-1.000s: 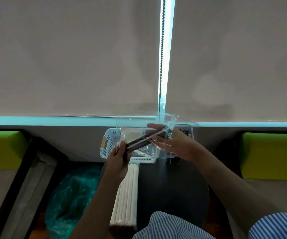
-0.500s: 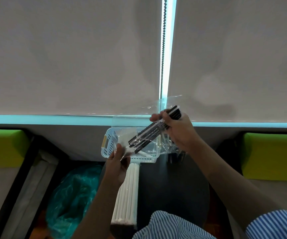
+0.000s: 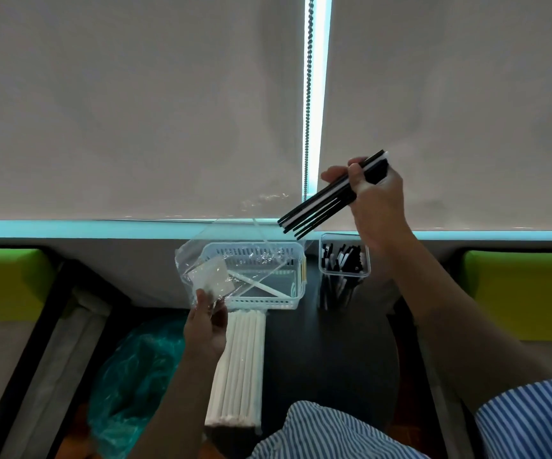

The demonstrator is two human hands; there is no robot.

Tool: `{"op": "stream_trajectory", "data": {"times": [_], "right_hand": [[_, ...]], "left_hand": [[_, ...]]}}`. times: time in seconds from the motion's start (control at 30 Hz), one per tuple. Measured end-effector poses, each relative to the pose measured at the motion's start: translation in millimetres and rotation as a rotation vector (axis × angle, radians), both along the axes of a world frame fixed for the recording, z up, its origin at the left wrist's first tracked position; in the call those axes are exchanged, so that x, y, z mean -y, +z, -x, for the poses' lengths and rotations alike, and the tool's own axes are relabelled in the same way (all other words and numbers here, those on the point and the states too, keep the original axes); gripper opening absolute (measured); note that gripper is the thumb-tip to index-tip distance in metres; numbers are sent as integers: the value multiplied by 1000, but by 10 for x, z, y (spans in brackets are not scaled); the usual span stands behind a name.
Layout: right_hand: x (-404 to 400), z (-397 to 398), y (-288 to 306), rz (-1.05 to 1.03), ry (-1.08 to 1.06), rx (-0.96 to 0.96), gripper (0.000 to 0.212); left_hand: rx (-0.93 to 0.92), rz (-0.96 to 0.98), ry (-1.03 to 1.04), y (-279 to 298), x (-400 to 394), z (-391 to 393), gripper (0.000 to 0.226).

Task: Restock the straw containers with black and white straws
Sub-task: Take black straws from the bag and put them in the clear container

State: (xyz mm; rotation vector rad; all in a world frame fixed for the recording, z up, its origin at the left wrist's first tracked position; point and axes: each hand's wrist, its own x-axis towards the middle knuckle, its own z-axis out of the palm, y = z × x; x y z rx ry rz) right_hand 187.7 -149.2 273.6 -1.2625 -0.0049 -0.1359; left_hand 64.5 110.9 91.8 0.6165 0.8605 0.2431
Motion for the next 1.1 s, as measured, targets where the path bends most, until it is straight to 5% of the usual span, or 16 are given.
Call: {"op": "stream_trajectory", "data": {"times": [0.33,0.67,1.1], "right_hand": [[274,-179,10,123,-272,94,12],[271,-206,-679,351,-429,-83,10],[325,-202,-1088,571,-340,-150,11]], "left_hand": [[-51,57,74,-101,-14,43,11],[-29,25,57,-39,3,-4,7],[0,29,39,-10,14,-33,9]]}}
